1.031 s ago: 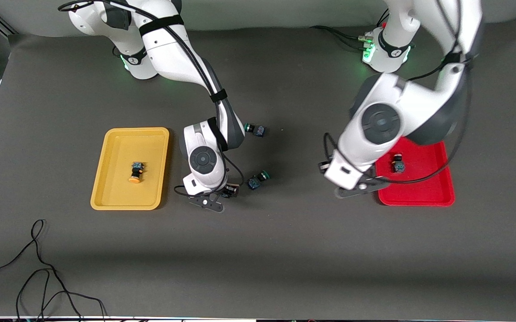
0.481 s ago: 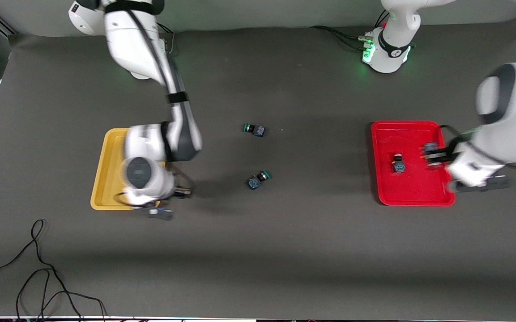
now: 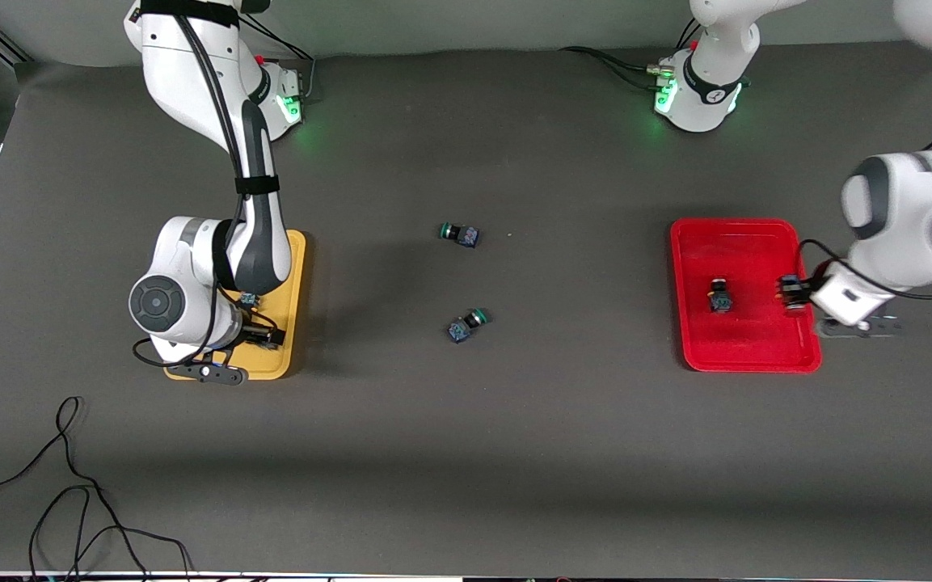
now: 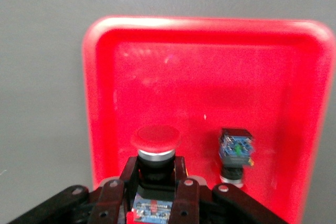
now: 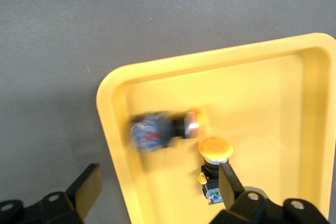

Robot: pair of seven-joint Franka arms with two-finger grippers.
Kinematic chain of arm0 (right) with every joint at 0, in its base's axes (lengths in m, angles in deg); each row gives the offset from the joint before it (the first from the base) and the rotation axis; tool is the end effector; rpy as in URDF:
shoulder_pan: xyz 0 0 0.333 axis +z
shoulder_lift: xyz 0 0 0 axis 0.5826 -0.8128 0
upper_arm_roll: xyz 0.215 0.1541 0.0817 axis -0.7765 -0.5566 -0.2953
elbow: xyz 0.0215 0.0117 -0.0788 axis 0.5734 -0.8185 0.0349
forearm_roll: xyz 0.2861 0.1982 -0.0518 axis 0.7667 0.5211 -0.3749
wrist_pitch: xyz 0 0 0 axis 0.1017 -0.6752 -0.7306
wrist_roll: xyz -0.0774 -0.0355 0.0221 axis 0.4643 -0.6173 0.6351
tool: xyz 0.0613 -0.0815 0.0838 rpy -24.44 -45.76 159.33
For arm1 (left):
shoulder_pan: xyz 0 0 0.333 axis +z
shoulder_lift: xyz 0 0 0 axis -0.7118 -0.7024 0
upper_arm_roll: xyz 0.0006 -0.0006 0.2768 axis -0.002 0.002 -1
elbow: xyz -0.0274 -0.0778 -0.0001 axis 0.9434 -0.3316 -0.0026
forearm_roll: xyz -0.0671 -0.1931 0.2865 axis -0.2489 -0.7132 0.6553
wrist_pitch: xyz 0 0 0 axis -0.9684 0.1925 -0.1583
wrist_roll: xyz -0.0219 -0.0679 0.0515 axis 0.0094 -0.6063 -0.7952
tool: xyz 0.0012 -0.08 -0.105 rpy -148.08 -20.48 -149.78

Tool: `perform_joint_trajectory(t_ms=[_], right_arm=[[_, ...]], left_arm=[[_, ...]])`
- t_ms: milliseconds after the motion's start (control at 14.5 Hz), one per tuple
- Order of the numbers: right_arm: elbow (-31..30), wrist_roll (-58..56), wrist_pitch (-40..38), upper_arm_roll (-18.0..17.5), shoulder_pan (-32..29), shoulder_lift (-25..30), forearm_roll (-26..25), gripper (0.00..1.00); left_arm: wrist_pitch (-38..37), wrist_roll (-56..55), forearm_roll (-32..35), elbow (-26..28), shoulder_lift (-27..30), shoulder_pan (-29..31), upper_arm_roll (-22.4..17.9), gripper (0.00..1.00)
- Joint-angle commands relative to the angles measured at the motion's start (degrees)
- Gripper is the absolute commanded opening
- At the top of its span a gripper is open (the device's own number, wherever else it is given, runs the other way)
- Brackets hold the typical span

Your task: Place red and yellow buttons in trays

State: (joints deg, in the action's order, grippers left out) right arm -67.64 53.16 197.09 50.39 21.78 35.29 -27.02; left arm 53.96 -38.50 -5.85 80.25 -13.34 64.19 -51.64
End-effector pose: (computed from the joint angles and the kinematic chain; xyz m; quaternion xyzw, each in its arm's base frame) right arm 0.5548 0.0963 0.2346 0.9912 -0.0951 -0.0651 0.0651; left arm 0.4938 0.0557 0.2254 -0.9994 -0.0052 0.0318 0.0086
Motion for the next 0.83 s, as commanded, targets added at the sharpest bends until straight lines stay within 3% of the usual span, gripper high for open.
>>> perform_joint_trajectory(t_ms=[0,69,138,206,344,619,756], right_arm=[[-1.60,-0.79,-0.63,1.99,0.95,6.50,-0.51,1.00],[-1.25,-0.96,-2.46,3.31,0.95,8.34,-0.51,1.00],[-0.38,-0.96,-3.79,4.98,1.03,10.36,-0.77,1.00],[0.15,-0.79,-4.93,5.86,1.12,12.56,-1.64,1.00],[1.38,-0.53,-5.29,7.27,1.12,18.09,-4.19,1.00],[4.80,0.00,-6.86,7.54,1.04,28.29,-14.64,1.00],[7.70,0.09,-11.86,7.72,1.04,30.94,-15.45,1.00]], left_arm=[[9.26,0.89,2.95,5.59,-1.78,2.45,0.58,0.22],[8.74,0.89,3.66,5.15,-1.88,2.81,0.67,0.69],[7.61,0.98,3.66,4.54,-1.62,2.81,0.67,1.00],[5.33,1.59,3.66,3.32,-0.92,2.81,0.75,1.00],[-6.57,4.04,3.49,-4.04,1.36,2.90,0.84,1.00],[-34.80,5.11,0.60,-24.95,1.90,2.46,1.19,1.00],[-43.86,6.25,-1.25,-32.61,2.42,2.37,1.28,1.00]])
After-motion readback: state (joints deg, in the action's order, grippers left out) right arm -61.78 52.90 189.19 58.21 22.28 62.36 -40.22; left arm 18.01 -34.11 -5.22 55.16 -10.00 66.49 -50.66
